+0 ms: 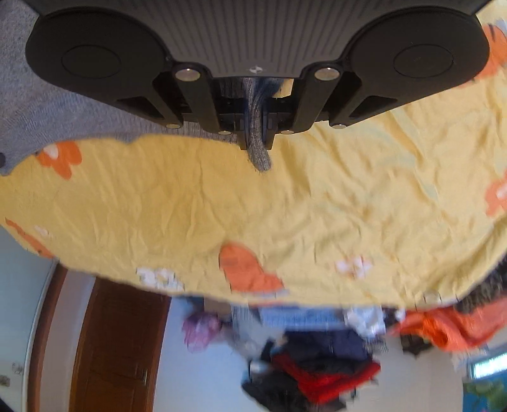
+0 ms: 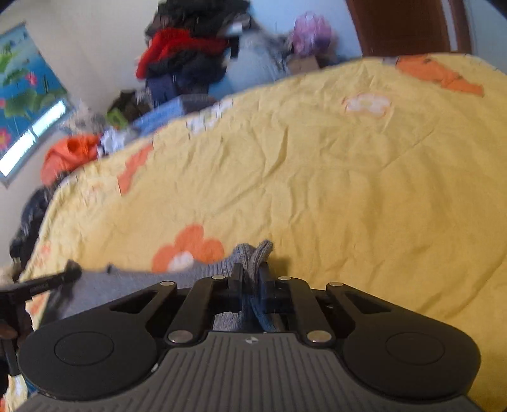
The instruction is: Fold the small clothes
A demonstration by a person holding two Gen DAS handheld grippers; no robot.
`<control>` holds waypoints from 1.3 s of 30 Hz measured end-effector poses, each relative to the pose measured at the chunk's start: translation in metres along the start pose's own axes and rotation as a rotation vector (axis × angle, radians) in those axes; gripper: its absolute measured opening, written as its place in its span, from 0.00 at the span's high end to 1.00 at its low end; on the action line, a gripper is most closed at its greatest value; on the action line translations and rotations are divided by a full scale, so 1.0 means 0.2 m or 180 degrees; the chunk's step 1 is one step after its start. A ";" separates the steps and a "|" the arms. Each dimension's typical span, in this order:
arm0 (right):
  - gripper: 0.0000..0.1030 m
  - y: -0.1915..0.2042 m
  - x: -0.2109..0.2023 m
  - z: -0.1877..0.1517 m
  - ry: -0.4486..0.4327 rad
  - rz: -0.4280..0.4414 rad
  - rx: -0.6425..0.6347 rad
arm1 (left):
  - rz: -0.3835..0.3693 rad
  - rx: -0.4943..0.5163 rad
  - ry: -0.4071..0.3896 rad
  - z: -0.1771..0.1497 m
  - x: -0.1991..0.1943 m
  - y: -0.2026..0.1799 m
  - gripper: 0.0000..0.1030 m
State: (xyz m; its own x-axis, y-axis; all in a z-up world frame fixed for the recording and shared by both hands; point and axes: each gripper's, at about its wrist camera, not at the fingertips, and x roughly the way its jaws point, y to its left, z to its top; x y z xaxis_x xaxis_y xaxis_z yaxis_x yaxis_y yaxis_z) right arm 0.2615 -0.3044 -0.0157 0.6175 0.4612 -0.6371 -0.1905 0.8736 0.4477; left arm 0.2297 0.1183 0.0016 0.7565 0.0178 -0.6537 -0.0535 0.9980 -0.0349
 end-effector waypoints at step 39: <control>0.28 0.62 -0.08 -0.35 -0.0512 -0.0802 -0.0863 | 0.0057 0.0198 0.0036 -0.26 -0.02 -0.39 0.01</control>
State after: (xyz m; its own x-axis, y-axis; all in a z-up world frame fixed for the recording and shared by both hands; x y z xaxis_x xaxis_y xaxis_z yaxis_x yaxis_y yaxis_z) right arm 0.1747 -0.1921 0.0073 0.7781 0.2160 -0.5899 -0.1990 0.9754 0.0946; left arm 0.1971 0.0375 -0.0320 0.7483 0.0353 -0.6624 -0.0261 0.9994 0.0237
